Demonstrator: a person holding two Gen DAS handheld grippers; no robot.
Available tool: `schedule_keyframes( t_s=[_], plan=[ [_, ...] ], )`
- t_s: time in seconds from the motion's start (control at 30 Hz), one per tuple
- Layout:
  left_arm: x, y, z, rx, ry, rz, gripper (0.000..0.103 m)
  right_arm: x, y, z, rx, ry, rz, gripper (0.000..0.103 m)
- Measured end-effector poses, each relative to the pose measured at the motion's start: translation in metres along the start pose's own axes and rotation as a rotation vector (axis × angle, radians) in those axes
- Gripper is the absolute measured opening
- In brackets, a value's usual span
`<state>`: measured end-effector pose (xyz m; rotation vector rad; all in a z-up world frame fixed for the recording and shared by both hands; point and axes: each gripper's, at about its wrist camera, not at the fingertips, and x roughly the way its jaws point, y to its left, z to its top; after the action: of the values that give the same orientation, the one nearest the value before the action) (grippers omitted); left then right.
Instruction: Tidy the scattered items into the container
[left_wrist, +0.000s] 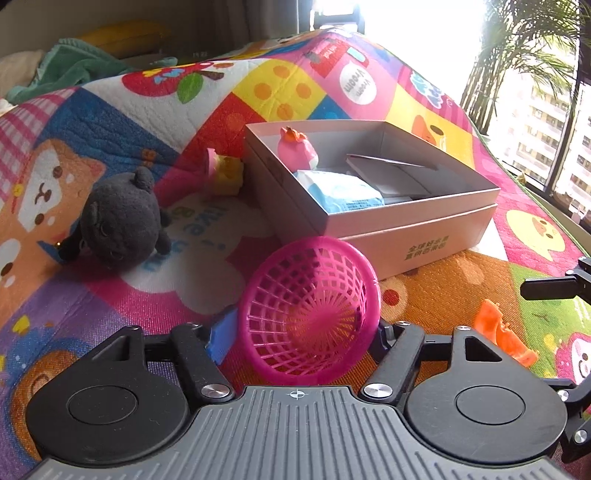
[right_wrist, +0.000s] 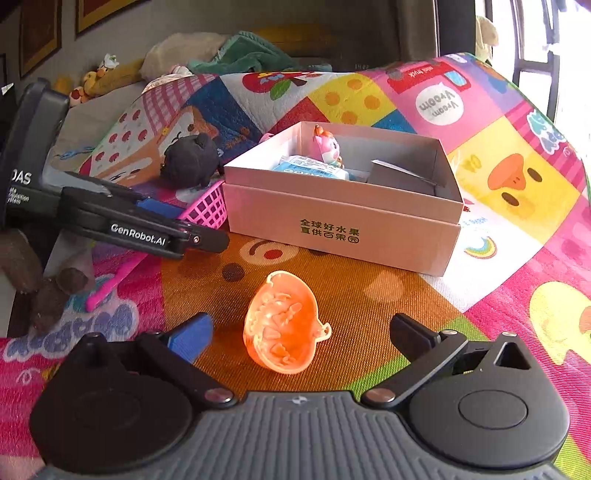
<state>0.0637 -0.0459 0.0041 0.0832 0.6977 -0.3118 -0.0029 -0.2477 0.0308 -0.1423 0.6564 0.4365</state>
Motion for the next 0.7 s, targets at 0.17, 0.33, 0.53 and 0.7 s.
schedule_keyframes(
  t_s=[0.17,0.33,0.53,0.7],
  plan=[
    [-0.022,-0.020,-0.011,0.050,-0.006,-0.047,0.074,-0.023,-0.001,-0.010,-0.035,-0.001,-0.026,0.103],
    [-0.039,-0.045,-0.029,0.101,0.038,-0.084,0.075,-0.028,0.005,-0.012,-0.041,0.008,0.001,0.084],
    [-0.052,-0.042,-0.042,0.075,0.043,-0.077,0.091,-0.012,0.002,-0.003,0.002,0.019,0.016,0.049],
    [-0.059,-0.037,-0.046,0.059,0.048,-0.080,0.095,-0.011,0.002,-0.005,-0.016,0.047,0.012,0.037]
  ],
)
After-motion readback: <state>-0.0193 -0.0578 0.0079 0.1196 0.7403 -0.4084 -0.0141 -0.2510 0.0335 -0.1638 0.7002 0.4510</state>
